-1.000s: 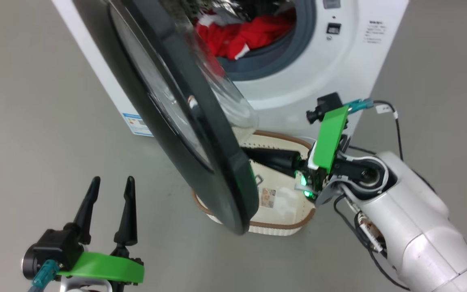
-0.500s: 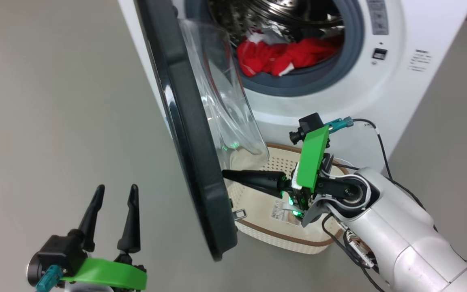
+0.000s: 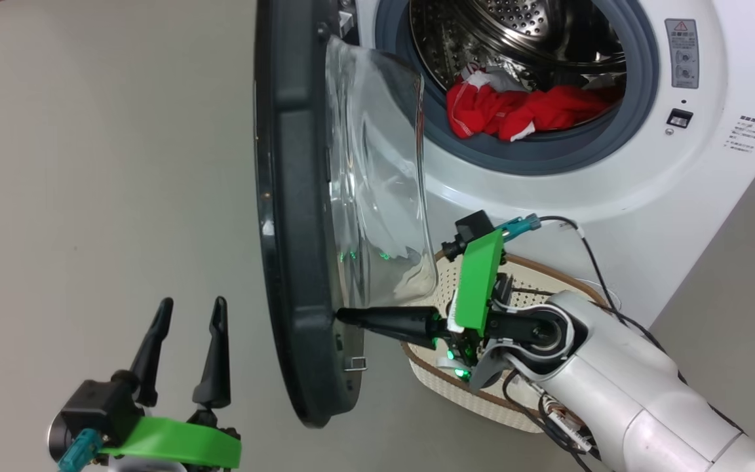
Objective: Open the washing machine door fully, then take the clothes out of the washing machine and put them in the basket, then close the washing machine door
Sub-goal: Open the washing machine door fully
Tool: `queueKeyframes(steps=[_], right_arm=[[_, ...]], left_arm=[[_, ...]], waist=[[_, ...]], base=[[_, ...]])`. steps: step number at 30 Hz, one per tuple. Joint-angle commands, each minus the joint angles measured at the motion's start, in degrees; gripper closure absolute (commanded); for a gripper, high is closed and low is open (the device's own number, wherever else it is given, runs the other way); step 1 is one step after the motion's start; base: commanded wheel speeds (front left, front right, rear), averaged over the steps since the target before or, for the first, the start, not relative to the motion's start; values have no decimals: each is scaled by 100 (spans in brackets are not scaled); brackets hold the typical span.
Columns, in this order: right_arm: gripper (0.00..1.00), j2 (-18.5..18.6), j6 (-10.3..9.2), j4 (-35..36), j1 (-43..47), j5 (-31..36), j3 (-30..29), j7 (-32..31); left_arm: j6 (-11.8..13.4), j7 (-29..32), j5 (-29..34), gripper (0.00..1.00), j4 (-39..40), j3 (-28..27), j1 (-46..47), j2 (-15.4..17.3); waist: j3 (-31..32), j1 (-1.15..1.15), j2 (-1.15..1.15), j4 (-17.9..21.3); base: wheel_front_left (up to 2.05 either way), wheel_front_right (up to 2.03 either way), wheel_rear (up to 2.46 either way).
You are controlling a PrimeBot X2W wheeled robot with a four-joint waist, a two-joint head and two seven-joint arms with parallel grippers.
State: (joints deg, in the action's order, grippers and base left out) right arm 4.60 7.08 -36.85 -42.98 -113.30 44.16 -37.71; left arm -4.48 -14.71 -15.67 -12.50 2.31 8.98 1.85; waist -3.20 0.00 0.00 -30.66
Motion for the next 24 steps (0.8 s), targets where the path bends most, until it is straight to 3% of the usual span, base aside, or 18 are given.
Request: queueKeyframes(steps=[1, 15, 17, 19, 20, 24], right_arm=[[100, -172, 41, 166, -154, -121, 104, 57], [100, -172, 41, -16, -336, -347, 535, 243], [81, -172, 41, -23, -316, -218, 492, 324], [34, -154, 41, -3, -297, 91, 389, 530], [4, -113, 41, 67, -260, 329, 339, 700], [0, 154, 41, 419, 72, 1288, 264, 1465]], left_arm=[[74, -29, -39, 0, 196, -194, 14, 103], [139, -29, -58, 0, 321, -288, -200, 103], [132, -29, -49, 0, 309, -310, -225, 103], [130, -29, -51, 0, 295, -329, -250, 103], [127, -29, -47, 0, 289, -336, -267, 103], [112, -29, -45, 0, 269, -386, -303, 103]], waist=[[-9, 0, 0, -22], [27, 0, 0, -20], [48, 0, 0, -3], [79, 0, 0, 19], [95, 0, 0, 29], [158, 0, 0, 64]], base=[[0, 0, 0], [0, 0, 0], [0, 0, 0], [0, 0, 0], [0, 0, 0], [0, 0, 0]])
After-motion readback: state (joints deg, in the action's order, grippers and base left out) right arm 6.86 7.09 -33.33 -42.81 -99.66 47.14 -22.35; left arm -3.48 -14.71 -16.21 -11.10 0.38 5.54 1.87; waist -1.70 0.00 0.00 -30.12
